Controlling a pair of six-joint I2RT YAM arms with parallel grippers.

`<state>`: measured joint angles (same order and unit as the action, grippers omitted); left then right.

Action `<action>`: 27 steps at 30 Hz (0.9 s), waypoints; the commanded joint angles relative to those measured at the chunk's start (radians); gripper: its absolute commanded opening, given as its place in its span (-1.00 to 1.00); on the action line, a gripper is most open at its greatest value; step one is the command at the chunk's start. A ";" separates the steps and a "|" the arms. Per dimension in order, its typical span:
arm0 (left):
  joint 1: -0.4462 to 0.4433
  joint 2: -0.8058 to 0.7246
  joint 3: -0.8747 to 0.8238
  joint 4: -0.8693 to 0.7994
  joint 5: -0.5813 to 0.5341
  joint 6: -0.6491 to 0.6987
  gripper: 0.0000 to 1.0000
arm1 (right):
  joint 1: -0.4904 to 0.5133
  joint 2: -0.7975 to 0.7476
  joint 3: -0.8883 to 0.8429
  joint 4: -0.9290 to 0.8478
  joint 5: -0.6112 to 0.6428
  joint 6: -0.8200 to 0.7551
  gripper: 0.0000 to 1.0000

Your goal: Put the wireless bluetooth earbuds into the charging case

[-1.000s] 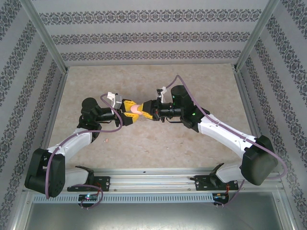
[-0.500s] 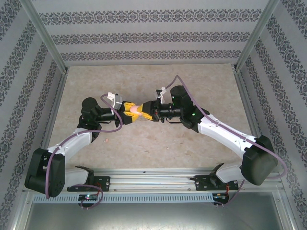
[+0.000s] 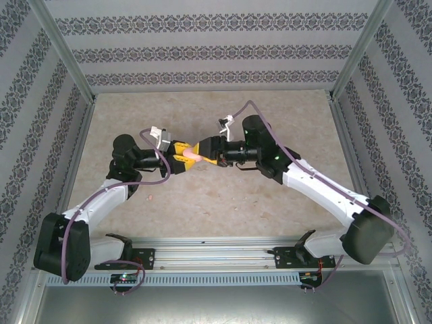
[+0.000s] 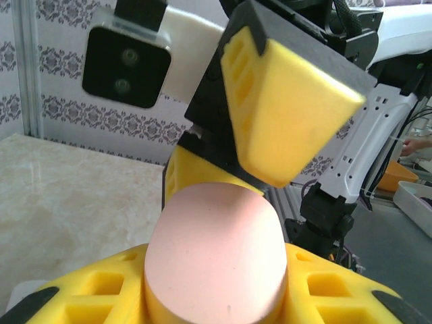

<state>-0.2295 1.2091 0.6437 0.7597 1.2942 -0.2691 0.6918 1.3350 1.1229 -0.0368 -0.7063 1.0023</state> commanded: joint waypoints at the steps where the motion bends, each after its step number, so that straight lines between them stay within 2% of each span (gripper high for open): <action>1: -0.011 -0.044 0.042 -0.074 0.066 -0.031 -0.81 | 0.018 -0.061 0.104 -0.171 0.052 -0.300 0.13; 6: -0.010 -0.081 0.057 -0.162 0.099 -0.032 -0.82 | 0.047 -0.064 0.188 -0.371 0.128 -0.573 0.13; 12: -0.010 -0.105 0.065 -0.227 0.128 -0.040 -0.83 | 0.096 -0.041 0.240 -0.416 0.105 -0.731 0.19; 18: -0.011 -0.113 0.080 -0.225 0.144 -0.072 -0.83 | 0.123 -0.017 0.249 -0.443 0.135 -0.815 0.23; 27: -0.010 -0.129 0.085 -0.227 0.168 -0.092 -0.87 | 0.124 0.004 0.247 -0.421 0.146 -0.841 0.29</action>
<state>-0.2295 1.1095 0.6945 0.5228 1.4189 -0.3428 0.8032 1.3235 1.3479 -0.4534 -0.5652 0.2008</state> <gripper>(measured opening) 0.322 0.644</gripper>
